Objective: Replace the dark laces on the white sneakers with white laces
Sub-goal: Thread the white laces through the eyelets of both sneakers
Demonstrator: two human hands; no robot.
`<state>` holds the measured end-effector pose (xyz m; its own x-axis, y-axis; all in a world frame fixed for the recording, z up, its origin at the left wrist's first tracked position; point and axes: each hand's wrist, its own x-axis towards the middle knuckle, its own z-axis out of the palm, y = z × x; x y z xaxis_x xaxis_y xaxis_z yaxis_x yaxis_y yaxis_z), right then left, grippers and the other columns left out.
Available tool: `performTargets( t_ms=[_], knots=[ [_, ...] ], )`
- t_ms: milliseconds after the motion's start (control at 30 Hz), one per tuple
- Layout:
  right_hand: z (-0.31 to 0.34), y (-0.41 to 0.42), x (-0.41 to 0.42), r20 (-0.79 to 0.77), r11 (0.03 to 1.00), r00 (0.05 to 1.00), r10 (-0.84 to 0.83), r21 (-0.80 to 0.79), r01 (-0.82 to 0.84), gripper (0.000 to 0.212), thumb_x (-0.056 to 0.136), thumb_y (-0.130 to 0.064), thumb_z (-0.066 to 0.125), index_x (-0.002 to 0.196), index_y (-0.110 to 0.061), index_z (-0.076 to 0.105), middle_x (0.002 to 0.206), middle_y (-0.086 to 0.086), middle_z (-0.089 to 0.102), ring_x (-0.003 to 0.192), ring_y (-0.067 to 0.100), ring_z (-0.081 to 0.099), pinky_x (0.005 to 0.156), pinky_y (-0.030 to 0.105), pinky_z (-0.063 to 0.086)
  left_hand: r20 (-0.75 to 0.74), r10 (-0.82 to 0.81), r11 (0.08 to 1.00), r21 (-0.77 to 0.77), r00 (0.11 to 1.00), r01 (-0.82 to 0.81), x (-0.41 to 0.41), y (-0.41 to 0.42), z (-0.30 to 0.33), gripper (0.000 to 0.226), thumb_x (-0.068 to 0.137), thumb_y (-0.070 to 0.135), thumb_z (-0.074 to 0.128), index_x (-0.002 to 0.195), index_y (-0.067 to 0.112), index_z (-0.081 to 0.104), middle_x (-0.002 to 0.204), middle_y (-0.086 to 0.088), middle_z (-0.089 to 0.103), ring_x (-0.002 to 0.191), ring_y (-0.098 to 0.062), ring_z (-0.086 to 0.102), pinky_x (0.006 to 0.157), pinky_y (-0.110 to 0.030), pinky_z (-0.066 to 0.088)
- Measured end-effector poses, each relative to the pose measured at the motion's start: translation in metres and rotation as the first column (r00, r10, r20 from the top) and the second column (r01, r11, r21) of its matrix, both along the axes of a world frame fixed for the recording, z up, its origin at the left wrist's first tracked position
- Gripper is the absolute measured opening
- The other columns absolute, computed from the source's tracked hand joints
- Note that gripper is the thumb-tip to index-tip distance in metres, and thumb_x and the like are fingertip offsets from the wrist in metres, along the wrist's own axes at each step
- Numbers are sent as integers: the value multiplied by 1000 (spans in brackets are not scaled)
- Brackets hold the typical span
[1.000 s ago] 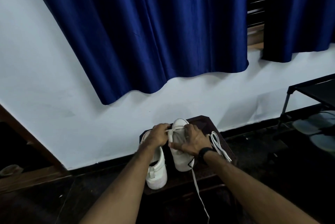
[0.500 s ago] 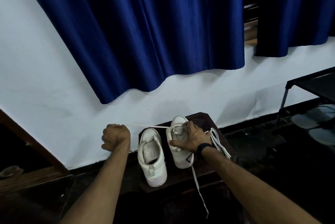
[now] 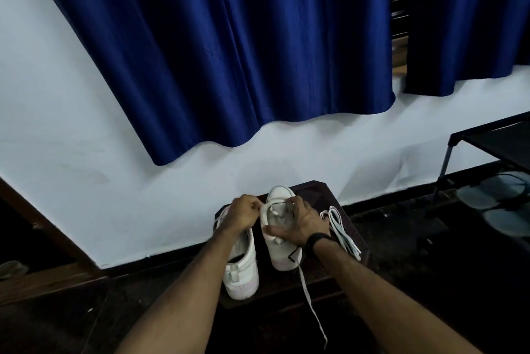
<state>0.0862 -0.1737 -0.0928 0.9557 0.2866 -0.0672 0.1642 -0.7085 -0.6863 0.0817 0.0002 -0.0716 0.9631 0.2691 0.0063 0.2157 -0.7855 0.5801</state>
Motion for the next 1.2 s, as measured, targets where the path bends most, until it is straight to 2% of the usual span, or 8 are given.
performTargets(
  t_ms=[167,300,533,667,767,933,1033,1200],
  knots=[
    [3,-1,1,-7,1000,1000,7,-27,-7,109,37,-88,58,127,-32,36,129,-4,49,121,21,50,99,52,41,370,416,906,-85,831,-416,-22,22,11,21,83,3,52,87,7,73,96,-14,72,96,-33,64,85,-38,50],
    [5,0,-2,16,998,1000,-8,-61,9,100,46,-83,65,128,-32,37,130,-2,49,122,22,49,100,53,38,394,542,787,74,743,-613,-44,25,8,22,85,12,53,95,10,73,99,-15,68,98,-38,57,83,-43,44],
    [17,7,-28,542,940,840,28,-301,162,56,76,-71,49,104,-26,66,127,3,47,112,27,46,90,47,29,520,315,909,76,794,-411,-55,-7,-7,15,86,25,67,99,17,66,107,-2,63,105,-30,52,88,-43,39],
    [16,6,-36,439,871,898,18,-449,202,53,88,-54,40,111,-14,66,129,8,48,121,29,40,103,58,21,418,2,963,245,909,-114,-51,-23,-16,11,82,34,58,88,32,67,91,12,64,93,-17,57,79,-35,48],
    [27,6,-34,360,895,932,44,-429,124,46,89,-45,43,117,-14,62,133,7,45,126,28,36,103,53,25,326,17,959,263,945,-108,-58,-31,-23,25,81,31,55,99,39,71,95,12,63,96,-18,58,78,-36,50],
    [42,-6,-22,264,996,961,-86,55,74,29,92,-42,53,99,-19,70,107,0,56,110,24,47,90,37,39,376,-61,977,210,925,-21,-56,-38,-8,46,86,13,57,127,35,60,134,15,54,119,-12,49,101,-35,41],
    [61,-19,-15,-46,881,999,17,472,7,31,95,-34,56,78,-12,68,66,-2,62,71,17,60,71,32,48,353,-136,924,-293,926,247,-54,-59,22,26,98,8,52,114,24,66,108,10,69,98,5,61,92,-24,47],
    [81,-45,-11,-191,700,978,79,709,82,35,96,-32,58,65,-15,60,50,1,40,41,11,35,42,19,30,408,64,956,-287,911,61,-48,-43,35,13,91,8,63,82,15,71,84,1,70,82,-14,64,71,-10,41]
  ],
)
